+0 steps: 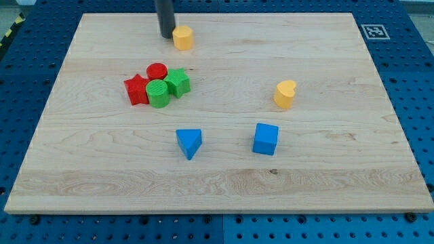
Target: Move the yellow hexagon to the top left of the yellow heart
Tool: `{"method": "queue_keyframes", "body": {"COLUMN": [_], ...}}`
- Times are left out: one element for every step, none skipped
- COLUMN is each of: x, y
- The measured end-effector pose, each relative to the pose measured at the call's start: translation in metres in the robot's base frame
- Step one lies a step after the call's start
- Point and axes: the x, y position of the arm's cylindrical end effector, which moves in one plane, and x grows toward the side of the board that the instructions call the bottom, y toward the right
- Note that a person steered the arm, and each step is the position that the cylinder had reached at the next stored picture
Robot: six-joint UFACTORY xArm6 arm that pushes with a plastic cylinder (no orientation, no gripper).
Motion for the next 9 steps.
{"method": "queue_keyframes", "body": {"x": [0.022, 0.045, 0.065, 0.094, 0.118, 0.128, 0.149, 0.182, 0.200], "y": [0.033, 0.062, 0.099, 0.133, 0.163, 0.172, 0.147, 0.120, 0.077]}}
